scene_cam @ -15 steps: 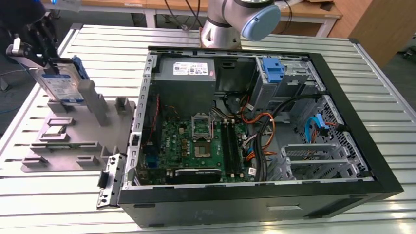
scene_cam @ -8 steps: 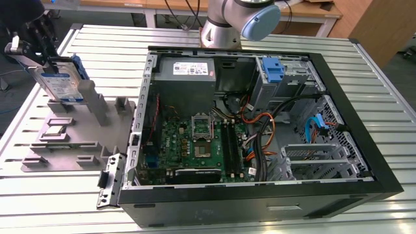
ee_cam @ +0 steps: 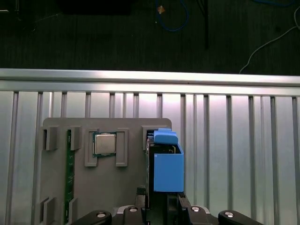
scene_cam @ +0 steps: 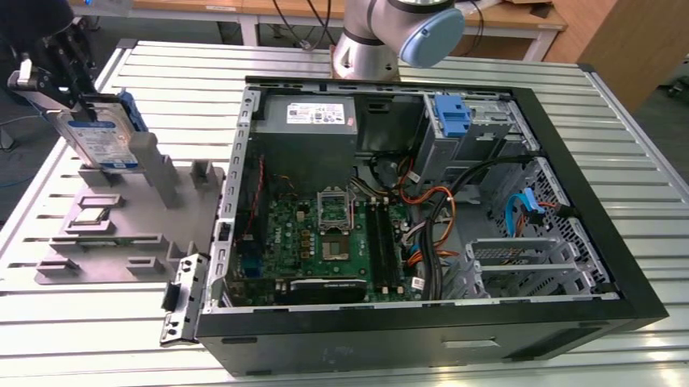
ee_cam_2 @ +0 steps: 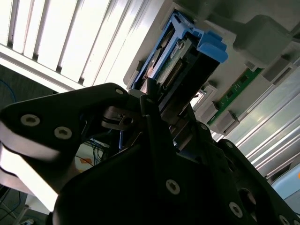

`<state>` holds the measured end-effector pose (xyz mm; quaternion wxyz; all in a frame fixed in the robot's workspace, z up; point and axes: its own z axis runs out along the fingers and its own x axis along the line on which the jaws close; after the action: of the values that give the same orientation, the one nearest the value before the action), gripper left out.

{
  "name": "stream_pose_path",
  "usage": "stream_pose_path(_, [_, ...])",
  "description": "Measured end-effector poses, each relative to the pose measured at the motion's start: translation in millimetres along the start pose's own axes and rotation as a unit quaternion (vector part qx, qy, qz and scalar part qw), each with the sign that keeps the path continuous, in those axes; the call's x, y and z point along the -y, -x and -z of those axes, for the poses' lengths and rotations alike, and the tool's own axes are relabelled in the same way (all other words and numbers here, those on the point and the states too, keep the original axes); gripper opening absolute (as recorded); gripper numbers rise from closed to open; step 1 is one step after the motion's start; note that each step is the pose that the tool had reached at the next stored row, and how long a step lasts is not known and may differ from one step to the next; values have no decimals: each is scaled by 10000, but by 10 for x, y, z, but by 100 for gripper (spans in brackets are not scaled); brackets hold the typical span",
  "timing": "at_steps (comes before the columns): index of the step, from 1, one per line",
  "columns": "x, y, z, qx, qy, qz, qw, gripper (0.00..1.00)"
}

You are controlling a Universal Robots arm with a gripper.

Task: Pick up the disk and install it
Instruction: 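Pick up the disk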

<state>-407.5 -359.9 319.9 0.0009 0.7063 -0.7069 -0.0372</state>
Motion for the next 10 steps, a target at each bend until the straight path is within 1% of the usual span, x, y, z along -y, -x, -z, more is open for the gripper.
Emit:
stream_pose_path(3, [-1,1,18,-1,1,-1,10000,35])
stream_pose_path(5, [-3,3,46,0,0,-1,10000,35])
stream_pose_path(9, [-7,7,132,0,0,0,10000,35])
stream_pose_path(10, [-10,9,180,-1,0,-1,10000,35])
